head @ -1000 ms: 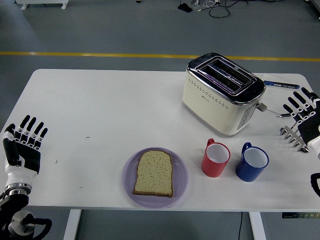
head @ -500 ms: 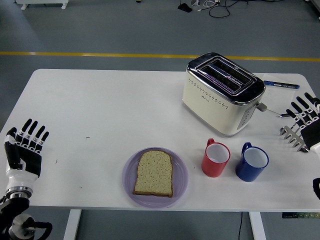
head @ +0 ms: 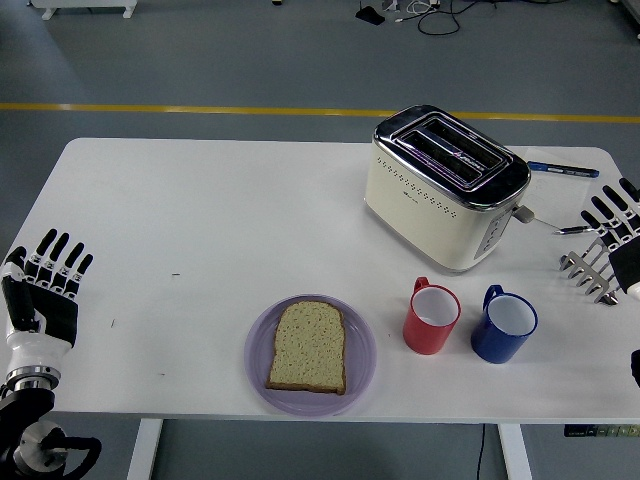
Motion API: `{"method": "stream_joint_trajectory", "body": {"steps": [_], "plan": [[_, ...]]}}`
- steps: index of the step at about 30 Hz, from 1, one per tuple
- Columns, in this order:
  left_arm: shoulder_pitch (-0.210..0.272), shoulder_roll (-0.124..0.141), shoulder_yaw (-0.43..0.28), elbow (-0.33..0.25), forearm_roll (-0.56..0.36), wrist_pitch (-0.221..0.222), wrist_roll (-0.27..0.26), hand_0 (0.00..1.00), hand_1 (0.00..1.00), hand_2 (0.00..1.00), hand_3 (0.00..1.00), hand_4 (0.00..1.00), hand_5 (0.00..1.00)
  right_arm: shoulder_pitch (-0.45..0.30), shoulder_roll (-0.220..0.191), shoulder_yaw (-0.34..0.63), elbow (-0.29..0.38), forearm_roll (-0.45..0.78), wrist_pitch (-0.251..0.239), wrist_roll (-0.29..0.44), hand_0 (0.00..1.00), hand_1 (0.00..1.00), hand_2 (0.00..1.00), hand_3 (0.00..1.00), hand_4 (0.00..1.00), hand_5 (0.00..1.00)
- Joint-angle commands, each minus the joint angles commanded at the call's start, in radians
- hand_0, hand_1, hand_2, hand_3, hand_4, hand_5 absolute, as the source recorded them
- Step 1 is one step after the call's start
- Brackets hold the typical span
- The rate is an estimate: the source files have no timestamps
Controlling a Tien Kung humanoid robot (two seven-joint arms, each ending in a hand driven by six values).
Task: Push plate across desktop,pick up the break from the machine,place the break in the plate
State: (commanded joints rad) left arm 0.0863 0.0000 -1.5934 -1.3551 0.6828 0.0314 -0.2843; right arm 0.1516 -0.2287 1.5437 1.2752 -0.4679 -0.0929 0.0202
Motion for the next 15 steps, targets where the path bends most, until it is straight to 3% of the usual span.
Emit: {"method": "stream_joint_trajectory", "body": {"steps": [15], "plan": [[-0.011, 0.000, 0.011, -0.013, -0.010, -0.010, -0.006, 0.806, 0.813, 0.853, 0.767, 0.510, 0.998, 0.006, 0.007, 0.009, -0.036, 0.002, 0.003, 0.007, 0.691, 0.680, 0.696, 0.674, 0.458, 0.553]]}}
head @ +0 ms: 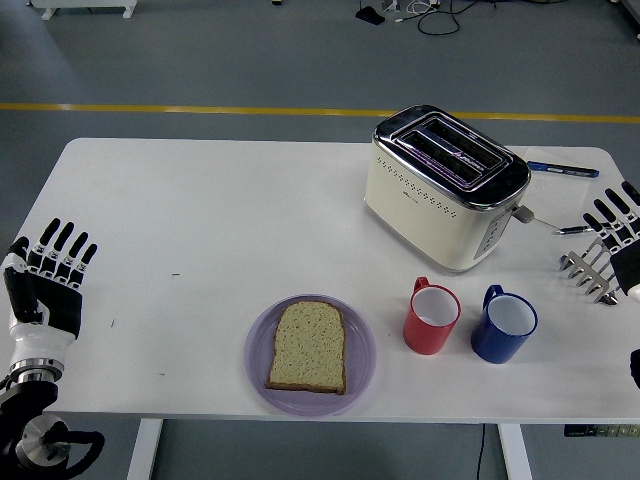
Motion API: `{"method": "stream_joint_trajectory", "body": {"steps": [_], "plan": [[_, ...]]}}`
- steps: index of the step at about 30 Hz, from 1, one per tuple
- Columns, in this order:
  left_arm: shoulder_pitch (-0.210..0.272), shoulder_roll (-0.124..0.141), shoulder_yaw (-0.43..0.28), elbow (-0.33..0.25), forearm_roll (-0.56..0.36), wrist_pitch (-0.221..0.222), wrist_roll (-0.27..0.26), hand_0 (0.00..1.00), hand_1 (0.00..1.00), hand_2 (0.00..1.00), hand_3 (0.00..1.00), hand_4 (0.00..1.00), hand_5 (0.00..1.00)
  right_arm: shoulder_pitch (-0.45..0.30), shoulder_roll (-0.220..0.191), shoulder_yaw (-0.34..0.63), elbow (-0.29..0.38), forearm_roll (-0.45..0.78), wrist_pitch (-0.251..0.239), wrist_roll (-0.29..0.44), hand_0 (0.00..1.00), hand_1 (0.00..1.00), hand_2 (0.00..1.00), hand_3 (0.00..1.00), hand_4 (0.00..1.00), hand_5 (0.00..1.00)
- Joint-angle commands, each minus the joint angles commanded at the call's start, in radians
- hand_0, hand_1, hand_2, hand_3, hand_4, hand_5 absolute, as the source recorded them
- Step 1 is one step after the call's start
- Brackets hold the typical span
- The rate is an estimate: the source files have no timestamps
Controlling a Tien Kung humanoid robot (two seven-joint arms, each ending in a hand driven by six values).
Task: Push plate across desktop,pick up the break from the machine,place the break in the plate
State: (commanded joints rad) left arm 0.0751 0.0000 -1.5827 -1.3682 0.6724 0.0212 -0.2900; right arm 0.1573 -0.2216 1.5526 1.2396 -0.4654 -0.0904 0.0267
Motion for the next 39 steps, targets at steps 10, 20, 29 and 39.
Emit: {"method": "stream_joint_trajectory", "body": {"steps": [10, 20, 29, 39], "plan": [[-0.005, 0.000, 0.000, -0.009, -0.004, -0.001, -0.001, 0.806, 0.813, 0.853, 0.764, 0.510, 0.998, 0.000, 0.000, 0.007, -0.008, 0.007, 0.002, 0.000, 0.692, 0.681, 0.697, 0.676, 0.459, 0.554], [-0.006, 0.000, -0.001, -0.008, 0.003, 0.000, 0.011, 0.805, 0.812, 0.848, 0.762, 0.515, 0.998, -0.004, -0.001, 0.003, -0.016, 0.012, 0.000, -0.003, 0.693, 0.680, 0.697, 0.676, 0.460, 0.556], [-0.011, 0.000, -0.002, -0.002, 0.010, -0.008, 0.030, 0.805, 0.811, 0.847, 0.760, 0.519, 0.998, -0.010, 0.002, 0.000, -0.019, 0.013, -0.001, 0.005, 0.690, 0.678, 0.695, 0.680, 0.470, 0.572], [0.003, 0.002, -0.005, -0.003, 0.011, -0.012, 0.032, 0.805, 0.811, 0.847, 0.760, 0.518, 0.998, -0.023, -0.002, 0.004, -0.017, 0.015, 0.000, 0.008, 0.691, 0.678, 0.695, 0.681, 0.473, 0.579]]}}
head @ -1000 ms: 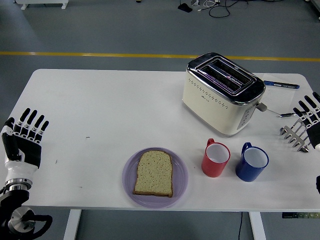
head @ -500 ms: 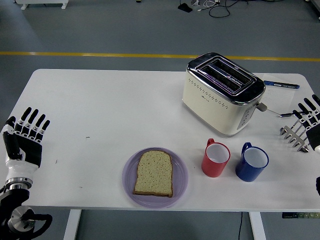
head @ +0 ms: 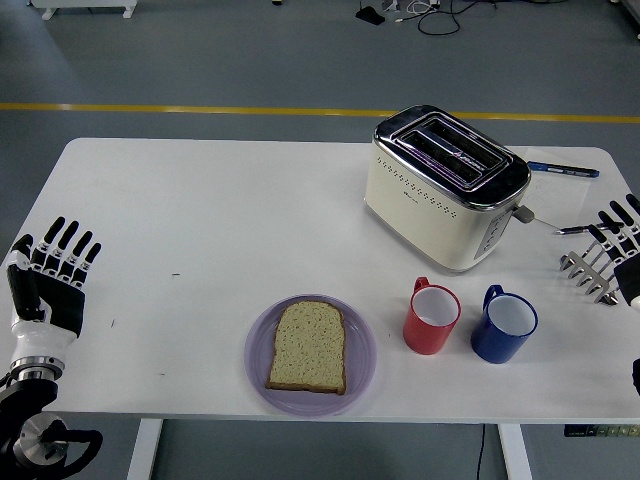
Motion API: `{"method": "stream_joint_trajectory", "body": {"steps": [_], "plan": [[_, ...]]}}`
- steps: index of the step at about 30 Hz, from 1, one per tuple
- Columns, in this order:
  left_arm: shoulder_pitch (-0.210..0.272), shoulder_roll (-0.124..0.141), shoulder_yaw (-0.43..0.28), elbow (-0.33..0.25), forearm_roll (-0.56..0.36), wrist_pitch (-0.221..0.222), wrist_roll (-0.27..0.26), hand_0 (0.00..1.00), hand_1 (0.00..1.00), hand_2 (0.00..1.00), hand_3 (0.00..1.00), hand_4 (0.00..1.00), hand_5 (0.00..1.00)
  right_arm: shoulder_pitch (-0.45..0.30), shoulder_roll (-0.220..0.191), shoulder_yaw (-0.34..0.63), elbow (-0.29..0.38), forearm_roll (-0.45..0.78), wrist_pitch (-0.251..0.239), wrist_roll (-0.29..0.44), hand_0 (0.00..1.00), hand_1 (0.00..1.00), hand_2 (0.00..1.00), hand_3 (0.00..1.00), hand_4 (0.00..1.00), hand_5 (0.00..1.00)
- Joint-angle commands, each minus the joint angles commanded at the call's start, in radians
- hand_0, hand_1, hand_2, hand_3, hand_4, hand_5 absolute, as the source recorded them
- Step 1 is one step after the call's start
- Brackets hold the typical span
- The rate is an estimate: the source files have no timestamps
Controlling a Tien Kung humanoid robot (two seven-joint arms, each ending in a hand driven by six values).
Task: Push plate across desktop,pick up the break from the machine,place the break in the plate
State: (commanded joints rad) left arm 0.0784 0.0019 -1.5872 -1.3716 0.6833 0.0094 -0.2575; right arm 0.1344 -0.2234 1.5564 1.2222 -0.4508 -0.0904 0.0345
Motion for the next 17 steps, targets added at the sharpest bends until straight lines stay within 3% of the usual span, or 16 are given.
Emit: {"method": "stream_joint_trajectory", "body": {"steps": [17], "plan": [[-0.003, 0.000, 0.005, 0.007, 0.002, -0.001, -0.001, 0.805, 0.811, 0.847, 0.760, 0.519, 0.998, 0.002, -0.008, 0.007, 0.007, 0.006, 0.005, -0.002, 0.691, 0.677, 0.693, 0.681, 0.475, 0.583]]}}
